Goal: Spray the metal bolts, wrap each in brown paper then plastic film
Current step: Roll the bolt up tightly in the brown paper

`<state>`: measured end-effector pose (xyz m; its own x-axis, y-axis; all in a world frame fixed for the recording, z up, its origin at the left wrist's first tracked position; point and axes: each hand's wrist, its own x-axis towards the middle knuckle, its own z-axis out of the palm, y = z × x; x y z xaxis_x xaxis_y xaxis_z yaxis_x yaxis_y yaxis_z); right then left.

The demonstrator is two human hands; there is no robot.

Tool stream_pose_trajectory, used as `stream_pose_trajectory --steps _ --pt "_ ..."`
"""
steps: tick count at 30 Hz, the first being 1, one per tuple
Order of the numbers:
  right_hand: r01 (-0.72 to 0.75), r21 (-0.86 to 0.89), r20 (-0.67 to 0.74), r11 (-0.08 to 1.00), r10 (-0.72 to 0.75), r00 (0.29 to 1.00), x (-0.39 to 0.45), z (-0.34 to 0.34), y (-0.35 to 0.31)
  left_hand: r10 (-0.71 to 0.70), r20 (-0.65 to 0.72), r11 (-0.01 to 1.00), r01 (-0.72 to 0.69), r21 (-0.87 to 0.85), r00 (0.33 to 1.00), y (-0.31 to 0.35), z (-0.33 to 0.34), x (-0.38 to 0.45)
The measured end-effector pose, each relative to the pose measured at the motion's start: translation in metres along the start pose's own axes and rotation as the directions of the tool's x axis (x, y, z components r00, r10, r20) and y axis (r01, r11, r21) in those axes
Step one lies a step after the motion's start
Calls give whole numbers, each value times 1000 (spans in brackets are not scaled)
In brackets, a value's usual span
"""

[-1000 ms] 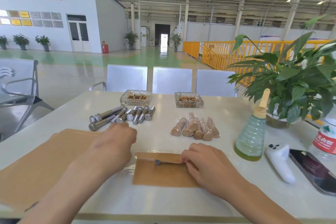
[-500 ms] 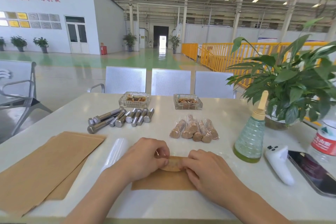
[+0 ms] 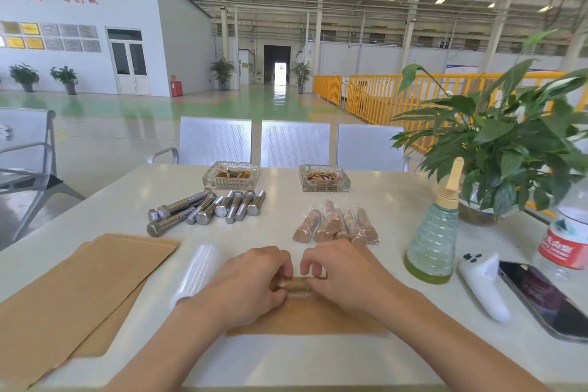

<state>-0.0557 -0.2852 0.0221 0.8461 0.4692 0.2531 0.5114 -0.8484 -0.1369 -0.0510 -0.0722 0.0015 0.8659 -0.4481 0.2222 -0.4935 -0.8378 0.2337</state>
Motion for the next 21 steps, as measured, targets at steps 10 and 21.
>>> stream_pose_trajectory --steps 10,21 --pt "173 -58 165 983 -161 973 -46 -9 -29 21 -36 999 -22 -42 999 -2 0 0" --pt "210 -333 147 919 -169 975 -51 3 -32 23 -44 994 -27 -101 999 -4 -2 -1"
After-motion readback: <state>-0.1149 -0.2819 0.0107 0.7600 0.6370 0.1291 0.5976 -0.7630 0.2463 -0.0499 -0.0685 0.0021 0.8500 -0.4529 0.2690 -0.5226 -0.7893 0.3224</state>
